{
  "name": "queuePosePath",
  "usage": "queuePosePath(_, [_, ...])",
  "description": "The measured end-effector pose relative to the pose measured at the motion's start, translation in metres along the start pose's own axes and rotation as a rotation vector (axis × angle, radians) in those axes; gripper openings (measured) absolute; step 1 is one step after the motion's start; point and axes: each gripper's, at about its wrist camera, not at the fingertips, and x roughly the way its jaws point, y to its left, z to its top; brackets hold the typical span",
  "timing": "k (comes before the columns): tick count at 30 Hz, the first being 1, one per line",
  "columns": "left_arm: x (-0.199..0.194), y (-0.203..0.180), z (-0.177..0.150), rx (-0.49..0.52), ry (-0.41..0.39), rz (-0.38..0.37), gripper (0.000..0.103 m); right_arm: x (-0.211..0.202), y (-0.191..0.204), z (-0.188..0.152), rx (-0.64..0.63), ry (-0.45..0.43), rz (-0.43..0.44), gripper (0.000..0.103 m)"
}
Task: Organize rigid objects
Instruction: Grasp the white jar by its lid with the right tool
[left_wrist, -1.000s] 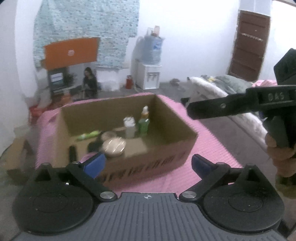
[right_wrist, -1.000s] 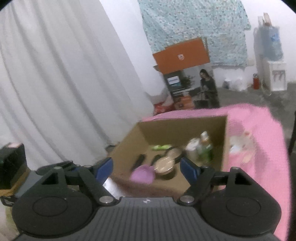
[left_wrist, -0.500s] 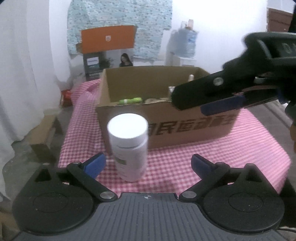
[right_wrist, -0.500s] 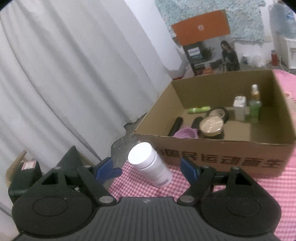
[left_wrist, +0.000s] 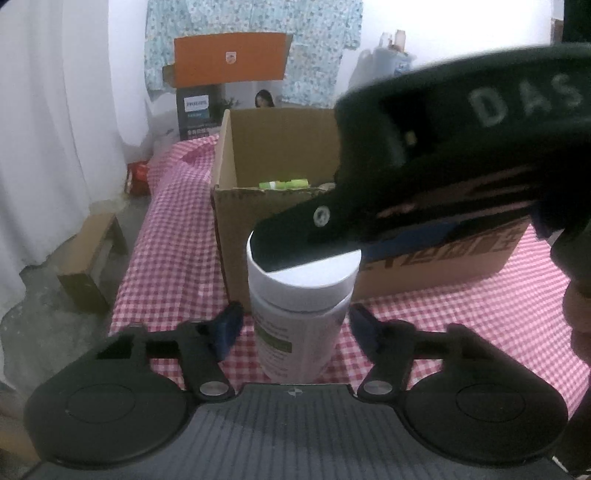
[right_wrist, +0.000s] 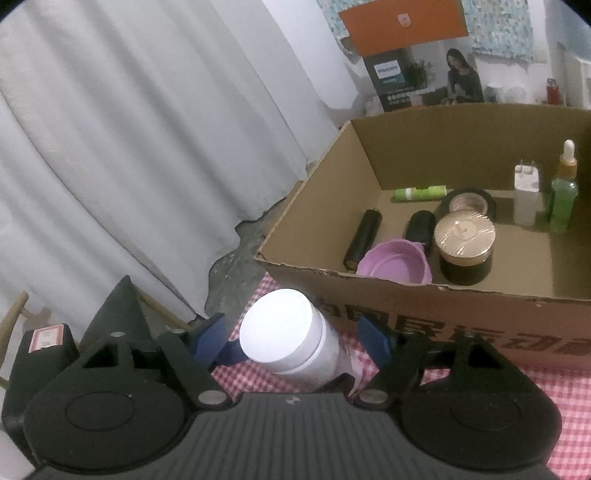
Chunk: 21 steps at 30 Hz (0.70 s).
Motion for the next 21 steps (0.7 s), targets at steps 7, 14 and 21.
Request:
queuePosePath(7, [-0.001,-0.008,-0.001,0.011,0.008,-0.032,0.053,-0.002,-0.011,-0.003,0.065,0.012,0.026,0.059])
queuePosePath(14, [-0.006,-0.034,-0.004,0.066,0.031,-0.101,0.053,-0.028,-0.025,-0.020,0.133,-0.008,-0.009,0.059])
queuePosePath(21, [-0.004,-0.048,-0.003,0.099,0.041,-0.087,0.053,-0.036,-0.037,-0.025,0.177,-0.025,-0.007,0.059])
